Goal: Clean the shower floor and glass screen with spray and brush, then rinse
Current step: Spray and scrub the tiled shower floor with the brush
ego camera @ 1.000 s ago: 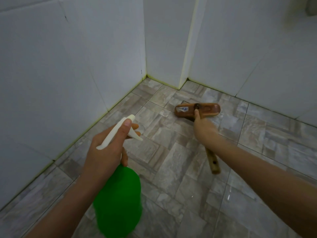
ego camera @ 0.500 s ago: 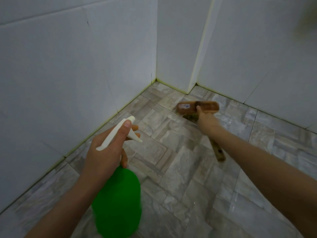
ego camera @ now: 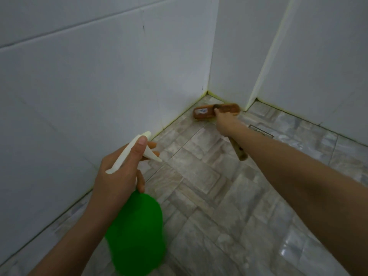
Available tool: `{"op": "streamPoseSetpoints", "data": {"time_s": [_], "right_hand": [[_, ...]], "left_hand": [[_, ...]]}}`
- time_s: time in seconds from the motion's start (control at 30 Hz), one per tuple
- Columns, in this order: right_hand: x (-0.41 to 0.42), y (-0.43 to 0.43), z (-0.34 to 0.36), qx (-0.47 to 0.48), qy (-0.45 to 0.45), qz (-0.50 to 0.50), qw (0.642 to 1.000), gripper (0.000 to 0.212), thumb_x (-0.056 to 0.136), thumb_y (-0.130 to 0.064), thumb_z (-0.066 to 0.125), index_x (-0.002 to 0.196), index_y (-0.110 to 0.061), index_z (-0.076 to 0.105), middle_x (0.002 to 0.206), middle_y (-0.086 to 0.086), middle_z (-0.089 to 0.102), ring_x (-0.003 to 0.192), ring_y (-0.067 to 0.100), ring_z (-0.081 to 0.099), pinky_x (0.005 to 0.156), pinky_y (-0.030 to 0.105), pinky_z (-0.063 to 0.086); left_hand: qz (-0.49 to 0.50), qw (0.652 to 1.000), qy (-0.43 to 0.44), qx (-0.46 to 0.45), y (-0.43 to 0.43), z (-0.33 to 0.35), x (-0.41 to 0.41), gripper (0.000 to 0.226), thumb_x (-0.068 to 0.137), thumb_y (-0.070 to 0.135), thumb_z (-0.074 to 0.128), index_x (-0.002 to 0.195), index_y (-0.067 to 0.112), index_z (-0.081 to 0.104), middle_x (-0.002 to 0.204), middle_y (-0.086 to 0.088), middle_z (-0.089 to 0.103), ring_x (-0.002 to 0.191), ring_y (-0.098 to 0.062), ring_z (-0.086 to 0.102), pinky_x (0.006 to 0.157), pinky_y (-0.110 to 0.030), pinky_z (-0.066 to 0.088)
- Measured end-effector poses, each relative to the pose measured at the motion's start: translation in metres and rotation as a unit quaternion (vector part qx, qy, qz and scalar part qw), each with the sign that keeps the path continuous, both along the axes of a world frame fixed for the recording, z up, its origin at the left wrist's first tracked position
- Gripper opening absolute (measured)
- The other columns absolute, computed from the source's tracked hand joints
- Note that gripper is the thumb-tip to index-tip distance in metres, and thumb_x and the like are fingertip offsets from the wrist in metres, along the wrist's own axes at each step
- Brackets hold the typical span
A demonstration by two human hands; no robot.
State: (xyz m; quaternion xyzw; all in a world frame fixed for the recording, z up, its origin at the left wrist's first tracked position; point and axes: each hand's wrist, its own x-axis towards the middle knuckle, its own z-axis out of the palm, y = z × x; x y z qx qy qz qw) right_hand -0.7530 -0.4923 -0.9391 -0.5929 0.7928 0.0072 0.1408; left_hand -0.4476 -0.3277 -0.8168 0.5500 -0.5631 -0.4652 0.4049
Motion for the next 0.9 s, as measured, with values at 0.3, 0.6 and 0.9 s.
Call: {"op": "streamPoseSetpoints", "data": {"time_s": [0.3, 0.6, 0.9], "right_hand": [[0.011, -0.007, -0.002, 0.004, 0.01, 0.071, 0.997, 0.06, 0.101, -0.024, 0.033, 0.154, -0.027, 0.005, 0.139, 0.026, 0.041, 0.119, 0.039, 0.049, 0.099, 0.042, 0.04], [0.055, 0.012, -0.022, 0.018, 0.0, 0.172, 0.985, 0.066, 0.101, -0.015, 0.031, 0.15, -0.04, -0.006, 0.094, 0.017, 0.058, 0.074, 0.025, 0.053, 0.065, 0.034, 0.038], [0.018, 0.054, -0.026, 0.005, 0.023, 0.149, 0.989, 0.07, 0.101, -0.013, 0.036, 0.15, -0.039, -0.007, 0.088, 0.016, 0.054, 0.075, 0.028, 0.056, 0.067, 0.035, 0.042]], "left_hand": [[0.029, 1.0, -0.003, -0.001, -0.003, 0.001, 0.02, 0.034, 0.092, 0.05, 0.049, 0.092, 0.03, 0.075, 0.093, 0.01, 0.077, 0.038, -0.019, 0.048, 0.056, -0.035, 0.047], [0.023, 1.0, -0.005, 0.017, 0.002, -0.007, 0.017, 0.043, 0.083, 0.058, 0.05, 0.09, 0.025, 0.077, 0.095, 0.01, 0.077, 0.036, -0.018, 0.048, 0.046, -0.027, 0.043], [0.005, 1.0, -0.003, 0.021, 0.01, -0.006, 0.012, 0.039, 0.086, 0.065, 0.056, 0.088, 0.033, 0.077, 0.097, 0.011, 0.077, 0.036, -0.018, 0.047, 0.055, -0.035, 0.046]]}}
